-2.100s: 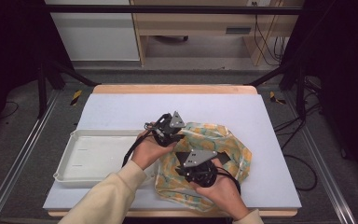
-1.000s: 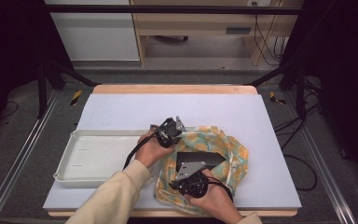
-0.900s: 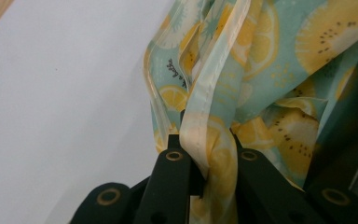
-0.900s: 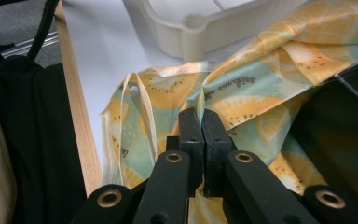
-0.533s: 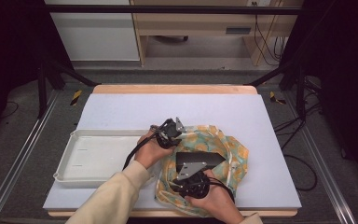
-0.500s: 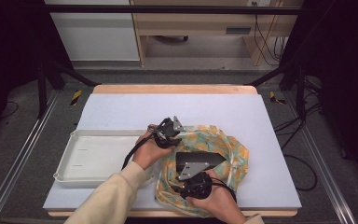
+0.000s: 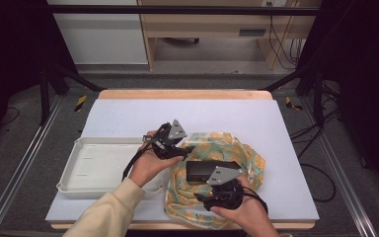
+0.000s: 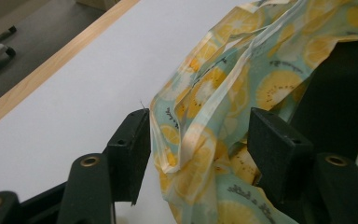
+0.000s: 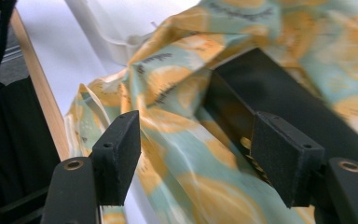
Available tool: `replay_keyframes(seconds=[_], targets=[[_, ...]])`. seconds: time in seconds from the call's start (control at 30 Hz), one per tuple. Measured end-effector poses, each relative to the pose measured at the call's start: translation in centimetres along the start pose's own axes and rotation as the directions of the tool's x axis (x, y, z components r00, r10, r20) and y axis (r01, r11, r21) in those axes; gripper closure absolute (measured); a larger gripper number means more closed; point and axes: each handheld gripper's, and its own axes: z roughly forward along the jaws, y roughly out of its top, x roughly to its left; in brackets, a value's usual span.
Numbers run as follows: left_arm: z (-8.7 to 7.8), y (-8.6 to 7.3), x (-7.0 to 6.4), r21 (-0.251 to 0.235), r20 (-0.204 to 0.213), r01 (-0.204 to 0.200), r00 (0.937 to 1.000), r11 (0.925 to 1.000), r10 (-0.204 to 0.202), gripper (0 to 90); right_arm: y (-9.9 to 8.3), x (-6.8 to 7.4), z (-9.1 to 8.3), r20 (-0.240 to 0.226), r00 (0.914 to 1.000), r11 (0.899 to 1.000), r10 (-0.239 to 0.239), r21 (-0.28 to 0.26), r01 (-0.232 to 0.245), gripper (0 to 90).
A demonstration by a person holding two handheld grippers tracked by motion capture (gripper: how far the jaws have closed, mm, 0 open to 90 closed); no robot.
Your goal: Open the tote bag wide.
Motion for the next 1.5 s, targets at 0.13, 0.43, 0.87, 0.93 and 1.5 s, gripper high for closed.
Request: replay_keyframes(seconds=[0.13,0.43,0.87,0.93,1.5], targets=[[-1.1,-0.2,-0.7,-0.016,0.004,-0.009,1.0,0.9998,0.009,40.2,-0.7,-1.1,-2.0,0.047,0.9985,1.0,0.028,-0.013,-0.028,34.1],[-2.9,-0.9,-3.7,-0.047,0.065,-0.041,0.9969,0.9981,0.044,40.8,-2.2,-5.2,-6.5,0.22,0.9674,0.992,0.126,-0.057,-0.117,43.4],[0.4,-0.8,-10.5,-0.03,0.211,-0.111,0.9706,0.9933,0.115,37.8,-1.2,-10.5,-5.2,0.349,0.9195,0.983,0.181,-0.032,-0.181,38.4],[1.2,-1.0,-11.1,-0.015,0.227,-0.123,0.966,0.9923,0.123,37.2,-1.1,-10.8,-4.5,0.345,0.9222,0.984,0.174,-0.017,-0.179,39.3],[5.0,-1.3,-13.9,0.03,0.308,-0.153,0.9415,0.9878,0.136,86.3,-2.2,-11.9,-3.1,0.34,0.929,0.983,0.147,0.053,-0.175,86.5]])
